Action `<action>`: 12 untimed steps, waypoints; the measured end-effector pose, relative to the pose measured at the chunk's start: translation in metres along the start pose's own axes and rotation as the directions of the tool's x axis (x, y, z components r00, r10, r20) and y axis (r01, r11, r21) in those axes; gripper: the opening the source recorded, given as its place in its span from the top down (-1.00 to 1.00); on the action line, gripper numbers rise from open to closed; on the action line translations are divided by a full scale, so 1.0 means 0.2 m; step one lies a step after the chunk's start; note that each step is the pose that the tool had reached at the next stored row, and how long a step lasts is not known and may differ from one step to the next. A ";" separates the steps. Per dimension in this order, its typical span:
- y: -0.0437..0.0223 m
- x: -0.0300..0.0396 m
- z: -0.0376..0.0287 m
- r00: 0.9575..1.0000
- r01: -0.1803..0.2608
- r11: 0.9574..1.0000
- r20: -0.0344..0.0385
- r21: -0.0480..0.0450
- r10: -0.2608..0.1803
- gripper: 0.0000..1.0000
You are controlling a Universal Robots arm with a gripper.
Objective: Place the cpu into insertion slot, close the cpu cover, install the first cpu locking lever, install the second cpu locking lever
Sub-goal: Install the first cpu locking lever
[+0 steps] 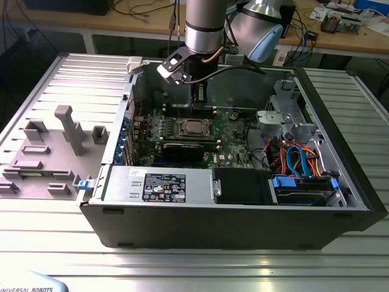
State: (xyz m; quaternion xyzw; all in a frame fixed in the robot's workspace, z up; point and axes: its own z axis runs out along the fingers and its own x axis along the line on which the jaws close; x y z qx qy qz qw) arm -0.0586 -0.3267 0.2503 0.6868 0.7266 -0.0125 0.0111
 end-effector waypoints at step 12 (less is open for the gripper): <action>0.000 -0.002 -0.012 0.999 0.034 0.999 0.000 -0.001 -0.034 0.79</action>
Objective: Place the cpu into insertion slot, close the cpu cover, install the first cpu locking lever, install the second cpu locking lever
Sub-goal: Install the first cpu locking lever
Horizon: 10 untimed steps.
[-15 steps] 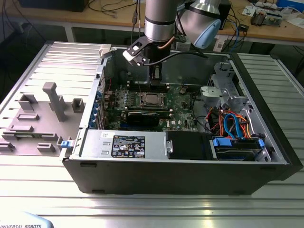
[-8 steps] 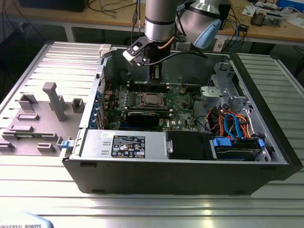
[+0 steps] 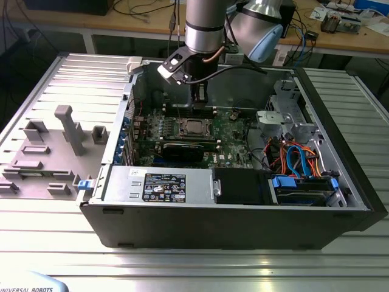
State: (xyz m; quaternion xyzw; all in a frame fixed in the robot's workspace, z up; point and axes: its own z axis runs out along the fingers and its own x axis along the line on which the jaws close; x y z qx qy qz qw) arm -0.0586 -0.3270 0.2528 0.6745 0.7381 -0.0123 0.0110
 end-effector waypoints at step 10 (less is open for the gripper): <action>0.000 -0.002 -0.061 1.000 0.000 1.000 -0.001 0.001 0.000 0.79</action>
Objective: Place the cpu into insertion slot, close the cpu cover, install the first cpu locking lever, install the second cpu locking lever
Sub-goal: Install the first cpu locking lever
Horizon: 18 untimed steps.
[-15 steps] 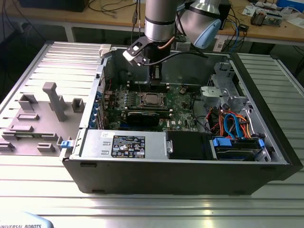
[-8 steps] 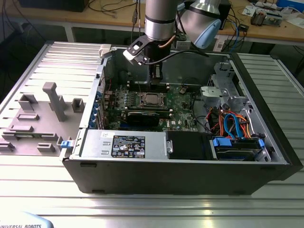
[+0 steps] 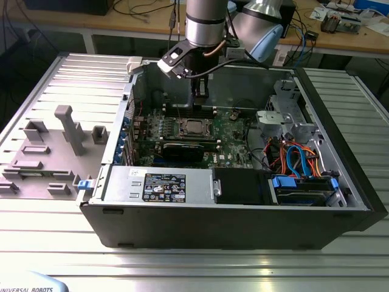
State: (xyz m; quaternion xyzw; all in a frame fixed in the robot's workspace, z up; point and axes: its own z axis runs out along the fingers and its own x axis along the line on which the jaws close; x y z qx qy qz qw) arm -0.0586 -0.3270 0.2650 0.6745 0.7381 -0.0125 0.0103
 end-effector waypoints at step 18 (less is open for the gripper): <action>0.000 0.000 -0.006 0.997 0.072 0.997 0.001 -0.002 -0.072 0.79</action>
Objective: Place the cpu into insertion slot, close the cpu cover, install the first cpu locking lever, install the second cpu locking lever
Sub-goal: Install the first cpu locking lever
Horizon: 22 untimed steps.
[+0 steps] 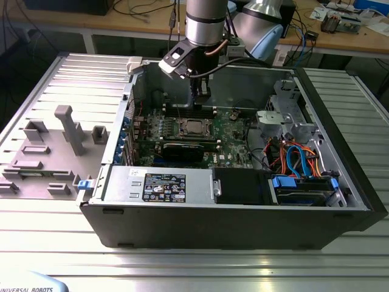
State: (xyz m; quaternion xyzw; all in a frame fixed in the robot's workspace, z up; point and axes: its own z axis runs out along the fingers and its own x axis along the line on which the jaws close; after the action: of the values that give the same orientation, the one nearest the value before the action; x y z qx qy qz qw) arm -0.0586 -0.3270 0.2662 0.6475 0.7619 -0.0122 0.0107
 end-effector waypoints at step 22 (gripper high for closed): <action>0.000 0.000 0.000 0.979 0.205 0.979 0.002 -0.006 -0.205 0.79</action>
State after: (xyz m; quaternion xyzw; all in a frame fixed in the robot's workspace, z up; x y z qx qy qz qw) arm -0.0586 -0.3270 0.2662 0.5654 0.8247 -0.0111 0.0119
